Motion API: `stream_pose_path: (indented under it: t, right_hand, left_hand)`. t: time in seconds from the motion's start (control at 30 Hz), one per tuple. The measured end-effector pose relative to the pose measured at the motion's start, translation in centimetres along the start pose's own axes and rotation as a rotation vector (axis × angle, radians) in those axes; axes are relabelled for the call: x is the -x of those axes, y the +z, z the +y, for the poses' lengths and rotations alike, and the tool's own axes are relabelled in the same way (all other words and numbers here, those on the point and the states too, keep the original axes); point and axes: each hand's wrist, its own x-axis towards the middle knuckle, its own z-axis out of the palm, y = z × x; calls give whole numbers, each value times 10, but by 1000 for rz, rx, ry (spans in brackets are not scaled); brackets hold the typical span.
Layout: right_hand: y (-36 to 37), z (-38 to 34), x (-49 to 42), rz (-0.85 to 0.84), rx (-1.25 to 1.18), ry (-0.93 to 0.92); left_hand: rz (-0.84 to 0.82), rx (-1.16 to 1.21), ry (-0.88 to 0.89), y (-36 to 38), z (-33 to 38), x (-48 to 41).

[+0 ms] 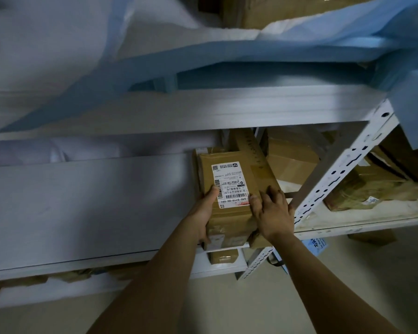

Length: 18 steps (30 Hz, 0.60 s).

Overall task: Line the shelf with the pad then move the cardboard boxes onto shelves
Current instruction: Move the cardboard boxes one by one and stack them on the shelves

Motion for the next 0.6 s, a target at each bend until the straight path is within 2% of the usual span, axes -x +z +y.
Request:
stream_pose_path:
  t: [0.13, 0.23, 0.33, 0.5, 0.6]
  right_hand:
    - [-4, -7, 1, 19, -72, 52]
    - [-12, -26, 18, 221, -121, 80]
    - [-21, -63, 44, 392, -138, 37]
    - [-18, -145, 89, 390, -405, -183]
    - [-12, -206, 125, 348, -565, -268]
  left_hand:
    - [-10, 50, 30, -3, -2, 20]
    - [17, 105, 98, -11, -5, 35]
    - [76, 62, 181, -29, -7, 63]
    - [103, 24, 301, -88, -12, 112]
    - [199, 15, 415, -145, -10, 150]
